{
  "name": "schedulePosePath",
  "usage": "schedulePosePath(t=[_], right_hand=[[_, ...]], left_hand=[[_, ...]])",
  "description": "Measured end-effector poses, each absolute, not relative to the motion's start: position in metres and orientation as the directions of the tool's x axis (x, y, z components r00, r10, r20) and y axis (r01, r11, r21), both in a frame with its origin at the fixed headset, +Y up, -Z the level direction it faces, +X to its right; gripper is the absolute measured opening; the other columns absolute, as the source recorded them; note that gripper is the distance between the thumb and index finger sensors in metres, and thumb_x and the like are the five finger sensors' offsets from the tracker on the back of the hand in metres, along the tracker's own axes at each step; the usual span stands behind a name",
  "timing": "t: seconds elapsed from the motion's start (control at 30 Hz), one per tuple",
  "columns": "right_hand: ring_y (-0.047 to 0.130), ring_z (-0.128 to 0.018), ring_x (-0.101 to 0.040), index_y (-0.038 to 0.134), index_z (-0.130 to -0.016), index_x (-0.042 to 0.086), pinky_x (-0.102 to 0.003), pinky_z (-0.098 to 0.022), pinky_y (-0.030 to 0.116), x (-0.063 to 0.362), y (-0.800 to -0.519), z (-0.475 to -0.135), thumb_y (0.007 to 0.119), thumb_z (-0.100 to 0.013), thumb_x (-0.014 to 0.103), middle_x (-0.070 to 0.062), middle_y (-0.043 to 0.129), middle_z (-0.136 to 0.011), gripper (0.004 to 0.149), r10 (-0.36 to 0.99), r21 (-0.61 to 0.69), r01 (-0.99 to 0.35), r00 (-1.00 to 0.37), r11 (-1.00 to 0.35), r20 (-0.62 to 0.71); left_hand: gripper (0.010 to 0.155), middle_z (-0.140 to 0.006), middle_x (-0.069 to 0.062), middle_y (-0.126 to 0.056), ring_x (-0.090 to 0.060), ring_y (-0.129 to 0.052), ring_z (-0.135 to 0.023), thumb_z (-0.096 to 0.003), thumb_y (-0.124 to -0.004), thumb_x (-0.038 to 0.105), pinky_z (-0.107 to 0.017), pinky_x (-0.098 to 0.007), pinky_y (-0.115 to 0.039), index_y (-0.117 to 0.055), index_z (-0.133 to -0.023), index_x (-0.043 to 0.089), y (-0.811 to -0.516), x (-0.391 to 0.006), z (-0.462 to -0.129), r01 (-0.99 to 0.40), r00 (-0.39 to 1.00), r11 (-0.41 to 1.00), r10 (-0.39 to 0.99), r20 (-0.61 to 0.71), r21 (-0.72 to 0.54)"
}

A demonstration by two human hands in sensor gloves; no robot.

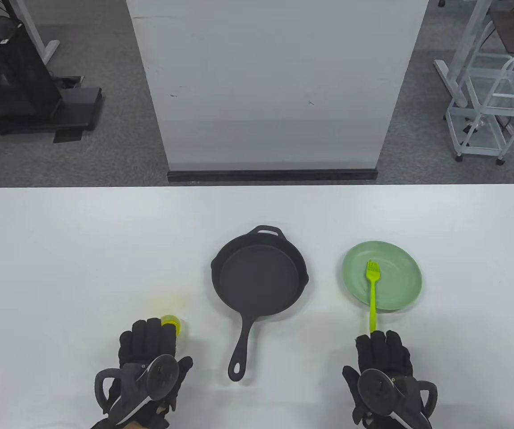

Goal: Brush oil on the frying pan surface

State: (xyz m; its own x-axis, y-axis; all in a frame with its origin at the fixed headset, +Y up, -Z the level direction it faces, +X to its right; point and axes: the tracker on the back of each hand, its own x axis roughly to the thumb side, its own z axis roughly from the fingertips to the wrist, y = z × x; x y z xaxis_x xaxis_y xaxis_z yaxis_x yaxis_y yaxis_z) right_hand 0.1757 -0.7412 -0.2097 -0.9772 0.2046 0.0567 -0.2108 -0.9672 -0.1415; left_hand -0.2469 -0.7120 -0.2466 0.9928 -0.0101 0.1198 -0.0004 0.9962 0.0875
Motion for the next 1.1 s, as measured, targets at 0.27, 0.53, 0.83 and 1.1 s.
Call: schedulePosePath(t=[0.27,0.53,0.83,1.1], right_hand=[[0.037,-0.097,-0.055,0.056,-0.099,0.012,-0.064,-0.065,0.043,0.18,-0.742,-0.209,0.066,-0.042,0.053,-0.025,0.046,-0.106,0.071,0.24,-0.123,-0.242,-0.97,-0.962,0.03],[0.045,-0.093,-0.057,0.054,-0.1,0.009,-0.064,-0.063,0.05,0.201,-0.726,-0.227,0.066,-0.044,0.053,-0.027,0.05,-0.103,0.072,0.49,-0.009,-0.494,-0.86,-0.87,-0.144],[0.072,-0.072,-0.048,0.069,-0.091,0.01,-0.056,-0.051,0.066,0.226,-0.706,-0.279,0.067,-0.044,0.052,-0.022,0.075,-0.082,0.064,0.493,0.038,-0.552,-0.772,-0.833,-0.401],[0.072,-0.07,-0.046,0.066,-0.091,0.01,-0.053,-0.049,0.068,0.231,-0.735,-0.304,0.067,-0.043,0.055,-0.021,0.073,-0.081,0.066,0.397,0.139,-0.54,-0.748,-0.83,-0.531]], left_hand=[[0.076,-0.115,-0.011,-0.036,-0.042,-0.035,-0.107,-0.0449,-0.063,0.062,-0.076,-0.058,-0.026,-0.044,-0.106,0.021,-0.711,-0.247,-0.245,-0.008,0.993,0.996,-0.004,0.122,0.091],[0.076,-0.115,-0.011,-0.037,-0.042,-0.035,-0.107,-0.0448,-0.063,0.062,-0.076,-0.059,-0.026,-0.044,-0.106,0.021,-0.711,-0.248,-0.245,-0.02,0.991,0.996,0.009,0.13,0.084],[0.076,-0.115,-0.011,-0.036,-0.042,-0.035,-0.107,-0.0448,-0.063,0.061,-0.076,-0.059,-0.026,-0.044,-0.106,0.021,-0.709,-0.25,-0.244,-0.04,0.991,0.995,0.028,0.131,0.09],[0.076,-0.115,-0.011,-0.036,-0.042,-0.035,-0.107,-0.045,-0.063,0.061,-0.076,-0.059,-0.026,-0.043,-0.107,0.021,-0.71,-0.249,-0.244,-0.047,0.99,0.996,0.036,0.139,0.081]])
